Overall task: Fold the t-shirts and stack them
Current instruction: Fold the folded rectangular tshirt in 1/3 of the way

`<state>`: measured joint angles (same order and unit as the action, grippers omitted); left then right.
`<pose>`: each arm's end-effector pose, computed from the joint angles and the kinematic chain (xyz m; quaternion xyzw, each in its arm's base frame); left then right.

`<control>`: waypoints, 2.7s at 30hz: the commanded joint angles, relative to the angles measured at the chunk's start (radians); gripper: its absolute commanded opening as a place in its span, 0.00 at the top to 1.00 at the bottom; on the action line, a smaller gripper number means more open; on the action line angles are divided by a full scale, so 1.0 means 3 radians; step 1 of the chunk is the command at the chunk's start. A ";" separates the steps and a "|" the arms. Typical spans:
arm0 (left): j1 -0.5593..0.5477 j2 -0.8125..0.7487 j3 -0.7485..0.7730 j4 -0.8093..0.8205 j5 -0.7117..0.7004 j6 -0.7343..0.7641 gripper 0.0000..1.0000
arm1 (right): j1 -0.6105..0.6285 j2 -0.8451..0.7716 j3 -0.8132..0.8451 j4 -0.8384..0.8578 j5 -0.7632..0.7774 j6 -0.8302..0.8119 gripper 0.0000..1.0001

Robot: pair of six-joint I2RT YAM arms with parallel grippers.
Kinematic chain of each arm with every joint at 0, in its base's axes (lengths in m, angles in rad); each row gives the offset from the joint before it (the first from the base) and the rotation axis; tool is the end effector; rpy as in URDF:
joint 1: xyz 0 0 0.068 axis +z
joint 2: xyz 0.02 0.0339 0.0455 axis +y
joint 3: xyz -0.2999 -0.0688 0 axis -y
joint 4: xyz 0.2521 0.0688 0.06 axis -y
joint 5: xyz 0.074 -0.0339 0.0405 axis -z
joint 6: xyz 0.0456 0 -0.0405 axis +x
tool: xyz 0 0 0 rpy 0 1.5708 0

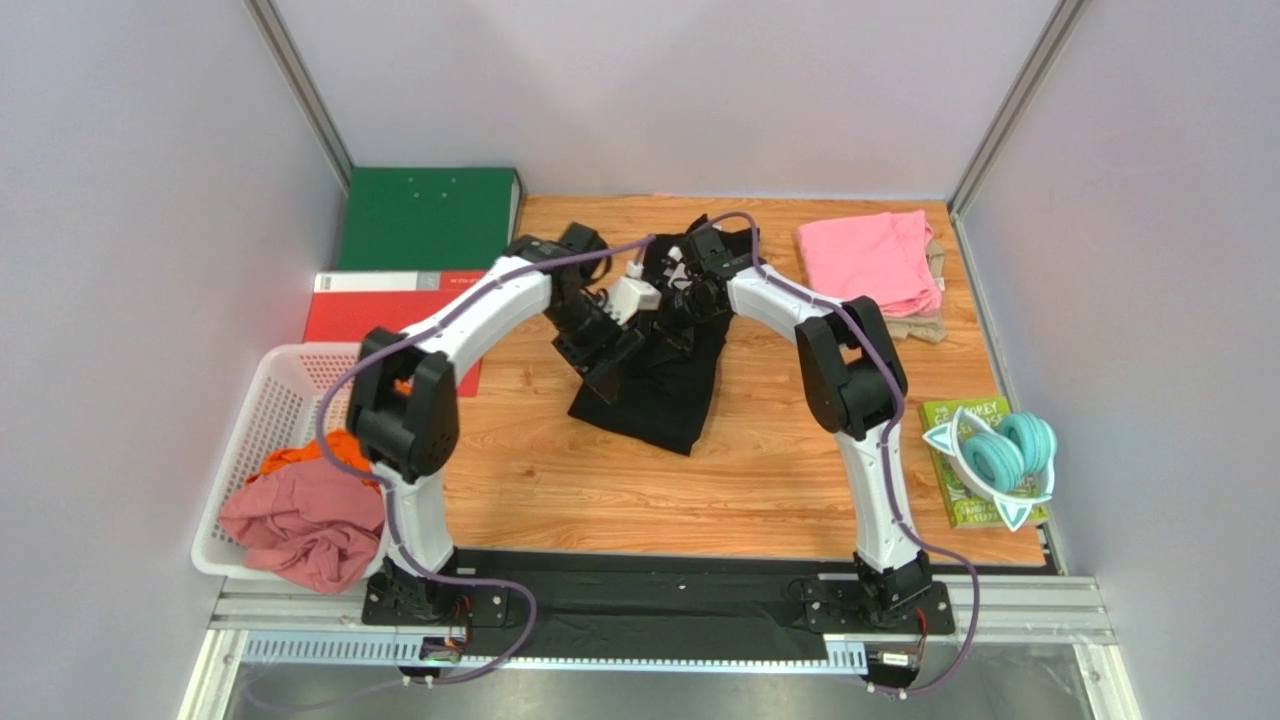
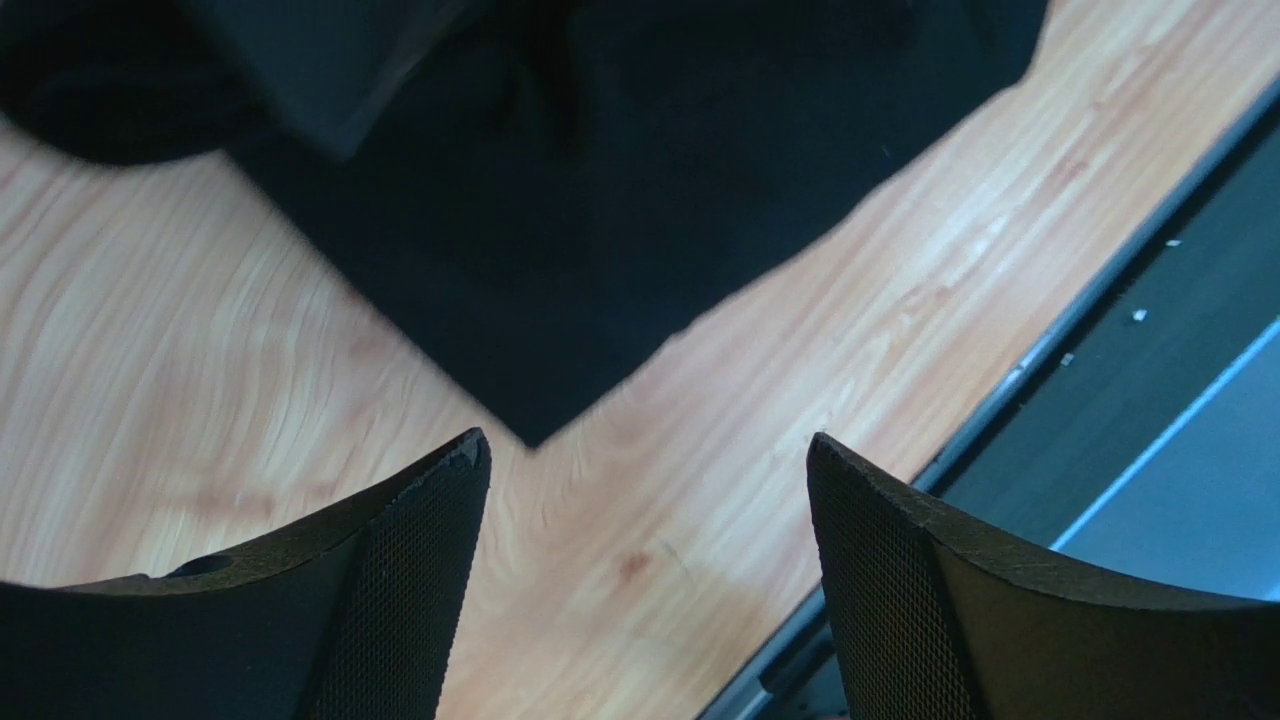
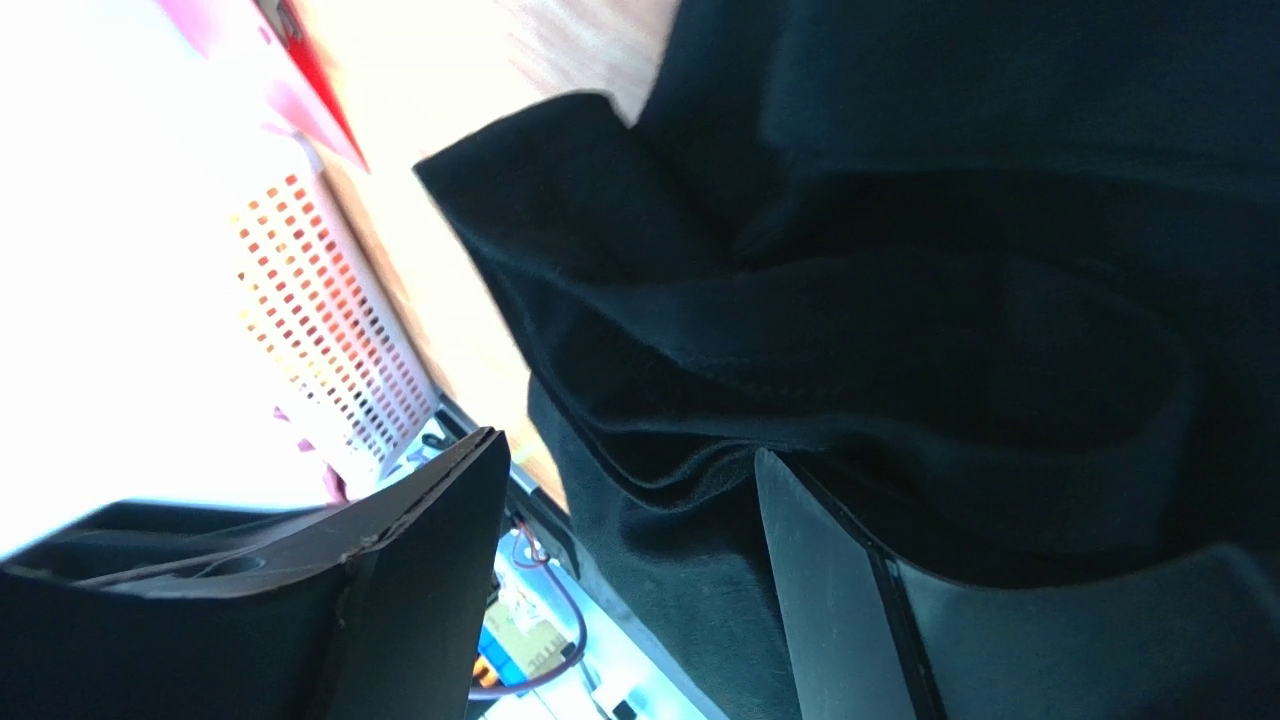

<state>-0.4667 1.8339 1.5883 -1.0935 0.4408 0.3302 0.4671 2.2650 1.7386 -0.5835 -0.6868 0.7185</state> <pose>0.3338 -0.1900 0.2878 0.3994 0.8835 -0.2243 0.0977 0.4411 0.2548 0.1713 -0.0386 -0.9191 -0.3920 0.0048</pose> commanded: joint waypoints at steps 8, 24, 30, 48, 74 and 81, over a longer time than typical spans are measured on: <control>-0.0326 0.0933 0.0377 0.0076 -0.0283 0.0178 0.20 | -0.0345 0.0191 0.0273 0.0176 0.0270 0.0121 0.34; -0.0311 0.0167 -0.0324 0.0301 -0.0202 0.0214 0.22 | -0.0851 0.0126 0.1005 -0.0305 0.0454 -0.0043 0.36; -0.0234 -0.0574 -0.0590 0.0448 0.0243 0.0193 0.22 | -0.0678 -0.0324 0.0806 -0.0203 0.0239 0.0019 0.35; 0.0150 -0.0663 -0.0723 0.0736 0.0765 0.0075 0.25 | -0.0033 0.0093 -0.0039 0.0319 -0.0308 0.0213 0.34; 0.0390 0.0120 -0.0437 0.0500 0.0228 -0.0032 0.29 | -0.0269 -0.2114 -0.2020 0.0144 0.0827 0.0017 0.27; 0.0395 0.0355 -0.0345 0.0465 0.0228 -0.0063 0.29 | -0.0064 -0.2130 -0.2830 0.0937 0.0689 0.0417 0.28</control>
<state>-0.3473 1.9034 1.4345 -0.9352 0.5095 0.3344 0.4213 1.5806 0.9443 -0.4713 -0.4759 0.7586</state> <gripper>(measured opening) 0.712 0.724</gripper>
